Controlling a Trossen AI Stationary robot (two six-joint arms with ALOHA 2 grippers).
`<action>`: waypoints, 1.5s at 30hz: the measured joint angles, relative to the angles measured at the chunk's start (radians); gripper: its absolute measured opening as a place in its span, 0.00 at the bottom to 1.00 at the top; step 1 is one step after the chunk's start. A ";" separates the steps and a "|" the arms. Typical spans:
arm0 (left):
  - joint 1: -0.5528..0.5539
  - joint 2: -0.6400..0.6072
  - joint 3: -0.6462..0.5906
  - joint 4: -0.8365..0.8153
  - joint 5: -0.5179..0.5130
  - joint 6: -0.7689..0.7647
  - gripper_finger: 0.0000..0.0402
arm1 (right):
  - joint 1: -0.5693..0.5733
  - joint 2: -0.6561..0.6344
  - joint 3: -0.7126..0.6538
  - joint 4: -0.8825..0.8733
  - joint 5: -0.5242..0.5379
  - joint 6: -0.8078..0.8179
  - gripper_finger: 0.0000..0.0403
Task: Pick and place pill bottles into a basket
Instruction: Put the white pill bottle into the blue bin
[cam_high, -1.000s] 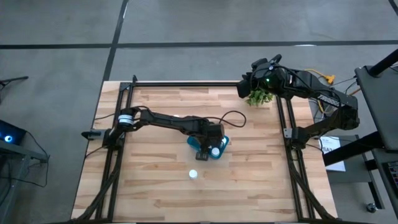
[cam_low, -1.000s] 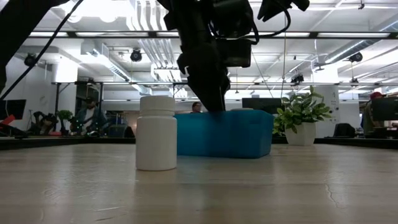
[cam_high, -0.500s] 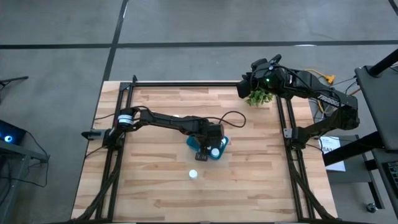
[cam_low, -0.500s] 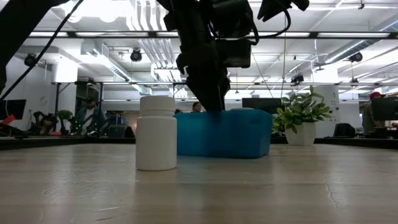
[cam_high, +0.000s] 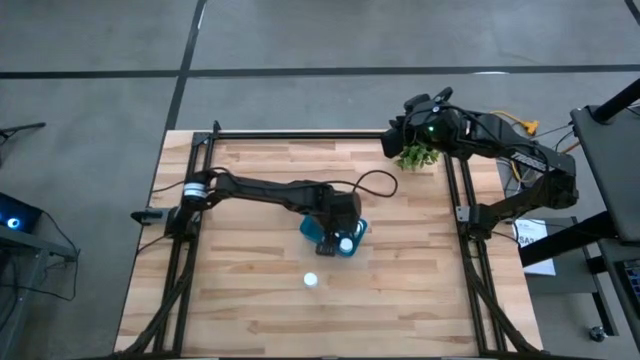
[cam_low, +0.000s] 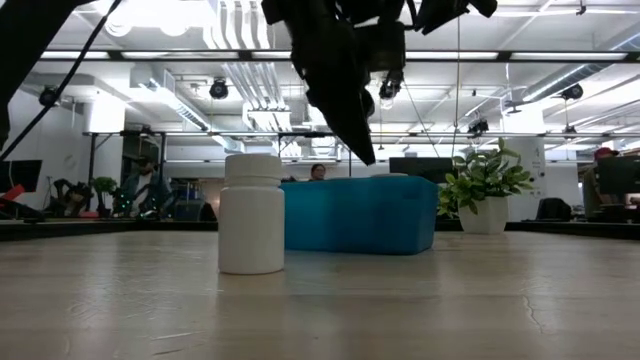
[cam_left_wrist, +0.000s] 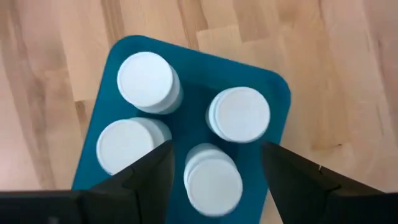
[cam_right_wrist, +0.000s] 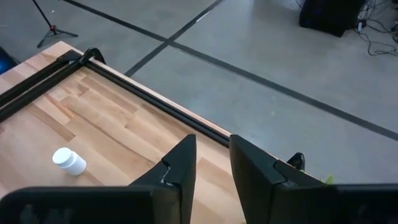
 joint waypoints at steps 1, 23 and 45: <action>0.000 -0.004 0.004 -0.007 0.000 0.000 0.55 | 0.000 -0.002 0.000 0.000 0.000 0.000 0.22; 0.007 -0.248 -0.023 -0.121 -0.067 -0.015 0.55 | 0.000 -0.071 0.000 0.090 0.010 -0.019 0.20; 0.231 -0.526 -0.310 -0.160 -0.030 0.202 0.55 | 0.001 -0.085 0.000 0.094 -0.019 -0.022 0.20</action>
